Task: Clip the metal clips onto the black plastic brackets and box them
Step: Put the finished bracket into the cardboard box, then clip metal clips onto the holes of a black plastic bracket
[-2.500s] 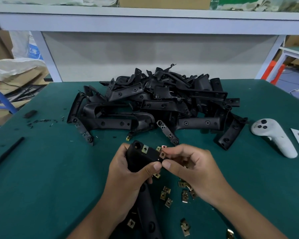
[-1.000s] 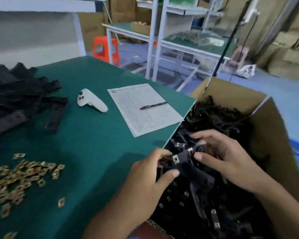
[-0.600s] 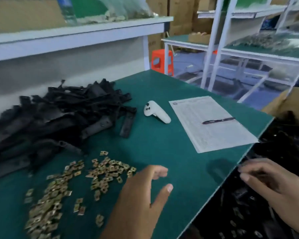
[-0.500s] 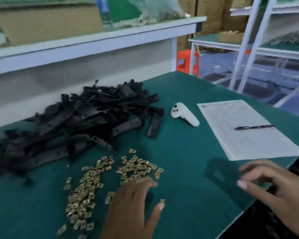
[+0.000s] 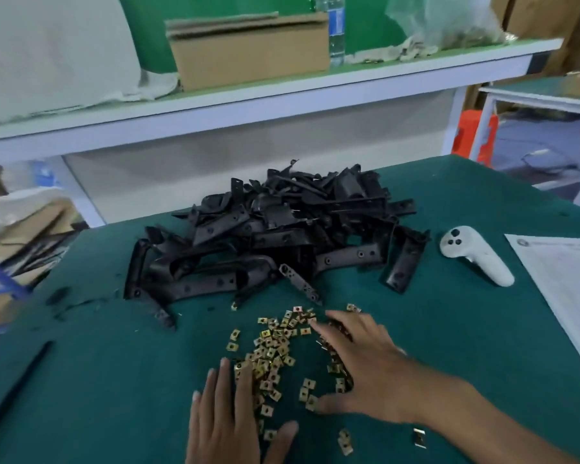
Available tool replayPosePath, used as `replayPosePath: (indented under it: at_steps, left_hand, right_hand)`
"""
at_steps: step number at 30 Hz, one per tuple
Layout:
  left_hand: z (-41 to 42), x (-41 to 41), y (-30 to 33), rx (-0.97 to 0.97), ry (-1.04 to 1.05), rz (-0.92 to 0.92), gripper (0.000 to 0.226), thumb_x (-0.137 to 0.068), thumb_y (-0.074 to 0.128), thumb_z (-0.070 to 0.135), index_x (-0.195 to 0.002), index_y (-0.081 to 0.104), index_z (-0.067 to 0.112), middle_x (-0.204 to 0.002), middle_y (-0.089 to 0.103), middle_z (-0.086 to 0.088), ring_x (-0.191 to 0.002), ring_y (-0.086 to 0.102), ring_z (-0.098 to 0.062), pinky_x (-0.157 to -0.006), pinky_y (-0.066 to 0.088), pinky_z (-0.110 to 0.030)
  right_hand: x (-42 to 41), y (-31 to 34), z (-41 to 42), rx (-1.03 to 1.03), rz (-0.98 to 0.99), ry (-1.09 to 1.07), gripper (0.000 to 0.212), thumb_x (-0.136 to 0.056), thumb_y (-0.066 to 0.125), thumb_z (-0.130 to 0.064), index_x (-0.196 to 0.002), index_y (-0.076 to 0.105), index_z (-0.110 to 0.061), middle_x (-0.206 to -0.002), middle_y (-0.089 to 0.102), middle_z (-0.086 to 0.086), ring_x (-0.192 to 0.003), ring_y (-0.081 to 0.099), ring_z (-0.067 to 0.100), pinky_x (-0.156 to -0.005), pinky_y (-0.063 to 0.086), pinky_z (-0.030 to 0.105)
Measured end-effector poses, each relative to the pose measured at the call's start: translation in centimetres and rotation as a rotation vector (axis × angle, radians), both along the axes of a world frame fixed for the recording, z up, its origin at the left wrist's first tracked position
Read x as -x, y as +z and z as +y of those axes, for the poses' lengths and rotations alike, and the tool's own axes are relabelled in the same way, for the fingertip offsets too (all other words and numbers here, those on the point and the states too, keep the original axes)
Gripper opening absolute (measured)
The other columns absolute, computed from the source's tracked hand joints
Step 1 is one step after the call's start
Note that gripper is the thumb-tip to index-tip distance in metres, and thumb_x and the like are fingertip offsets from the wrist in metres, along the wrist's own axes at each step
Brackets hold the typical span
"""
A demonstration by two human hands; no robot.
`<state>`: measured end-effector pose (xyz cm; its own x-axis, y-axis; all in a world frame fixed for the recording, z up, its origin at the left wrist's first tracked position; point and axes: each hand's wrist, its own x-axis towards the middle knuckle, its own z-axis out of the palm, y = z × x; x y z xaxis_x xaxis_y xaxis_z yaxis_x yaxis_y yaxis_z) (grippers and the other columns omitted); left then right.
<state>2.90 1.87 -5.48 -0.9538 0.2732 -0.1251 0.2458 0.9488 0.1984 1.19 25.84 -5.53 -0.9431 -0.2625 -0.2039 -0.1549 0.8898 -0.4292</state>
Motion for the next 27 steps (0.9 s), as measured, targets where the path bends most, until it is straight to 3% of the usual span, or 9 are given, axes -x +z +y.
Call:
replayPosePath:
  at_steps: [2, 3, 5, 10, 14, 17, 21, 24, 27]
  left_hand:
    - [1.3, 1.3, -0.2, 0.020, 0.010, 0.062, 0.112, -0.086, -0.008, 0.081, -0.147, 0.048, 0.007, -0.154, 0.042, -0.024, -0.139, 0.047, -0.041, -0.108, 0.044, -0.053]
    - [1.8, 2.2, -0.5, 0.040, 0.016, 0.075, 0.106, -0.083, -0.011, 0.081, -0.159, 0.023, 0.014, -0.167, 0.014, -0.017, -0.154, 0.021, -0.033, -0.122, 0.026, -0.044]
    - [1.9, 3.7, -1.0, -0.083, 0.025, 0.067, 0.083, -0.092, 0.006, 0.075, -0.160, 0.000, 0.027, -0.168, -0.014, 0.002, -0.156, -0.009, -0.017, -0.127, 0.003, -0.033]
    - [1.7, 5.2, -1.8, -0.417, -0.002, 0.141, 0.052, -0.101, 0.048, 0.051, -0.146, 0.029, 0.035, -0.149, 0.024, 0.022, -0.140, 0.021, -0.002, -0.116, 0.022, -0.018]
    - [1.0, 5.0, -1.8, -0.602, 0.021, 0.209, 0.040, -0.093, 0.071, 0.030, -0.116, 0.043, 0.046, -0.118, 0.045, 0.032, -0.113, 0.045, 0.006, -0.093, 0.031, -0.003]
    - [0.9, 4.8, -1.7, -0.703, 0.068, 0.239, 0.033, -0.091, 0.073, 0.023, -0.109, 0.053, 0.042, -0.111, 0.056, 0.029, -0.109, 0.049, 0.014, -0.087, 0.035, 0.000]
    - [0.8, 5.2, -1.6, -0.795, 0.115, 0.265, 0.034, -0.089, 0.075, 0.018, -0.103, 0.056, 0.042, -0.104, 0.063, 0.026, -0.103, 0.057, 0.010, -0.085, 0.042, -0.003]
    - [-0.2, 6.2, -1.3, -0.801, 0.209, 0.316, 0.021, -0.094, 0.068, 0.032, -0.101, 0.054, 0.046, -0.104, 0.059, 0.031, -0.103, 0.054, 0.012, -0.081, 0.042, -0.005]
    - [-2.4, 8.1, -1.0, -0.695, 0.370, 0.388, 0.019, -0.096, 0.061, 0.044, -0.111, 0.049, 0.045, -0.114, 0.051, 0.028, -0.109, 0.048, 0.004, -0.094, 0.037, -0.018]
  right_hand:
    - [0.8, -0.6, -0.8, 0.006, 0.099, 0.018, 0.086, -0.081, 0.044, -0.087, -0.151, 0.007, -0.052, -0.155, -0.001, -0.022, -0.143, 0.001, 0.016, -0.120, 0.021, 0.050]
    - [1.2, -0.7, -1.0, 0.025, 0.144, 0.028, 0.074, -0.088, 0.043, -0.081, -0.149, 0.016, -0.050, -0.154, 0.005, -0.021, -0.142, 0.005, 0.015, -0.120, 0.021, 0.046]
    - [2.2, -0.6, -1.5, 0.047, 0.247, 0.033, 0.053, -0.097, 0.042, -0.069, -0.143, 0.035, -0.043, -0.146, 0.021, -0.018, -0.137, 0.015, 0.011, -0.119, 0.020, 0.036]
    - [3.5, 0.3, -1.7, 0.049, 0.372, -0.004, 0.029, -0.103, 0.045, -0.053, -0.127, 0.051, -0.039, -0.122, 0.044, -0.022, -0.114, 0.034, 0.002, -0.098, 0.026, 0.021]
    - [3.8, 0.8, -1.7, 0.113, 0.407, -0.012, 0.017, -0.104, 0.049, -0.044, -0.116, 0.061, -0.042, -0.114, 0.058, -0.027, -0.108, 0.047, -0.005, -0.097, 0.034, 0.017]
    - [4.2, 1.3, -1.5, 0.313, 0.357, -0.082, 0.012, -0.101, 0.061, -0.030, -0.105, 0.069, -0.038, -0.100, 0.066, -0.026, -0.100, 0.060, -0.006, -0.083, 0.046, 0.013]
    - [4.6, 1.7, -1.3, 0.457, 0.367, -0.112, 0.010, -0.095, 0.071, -0.030, -0.100, 0.073, -0.038, -0.088, 0.071, -0.026, -0.088, 0.067, -0.003, -0.070, 0.045, 0.008]
    - [4.4, 1.5, -1.9, 0.482, 0.415, -0.107, 0.013, -0.088, 0.072, -0.036, -0.097, 0.071, -0.046, -0.091, 0.070, -0.032, -0.088, 0.067, -0.008, -0.072, 0.046, 0.004]
    - [3.8, 1.2, -2.4, 0.473, 0.463, -0.086, 0.024, -0.087, 0.067, -0.033, -0.103, 0.068, -0.052, -0.103, 0.067, -0.035, -0.097, 0.065, -0.011, -0.078, 0.046, 0.003]
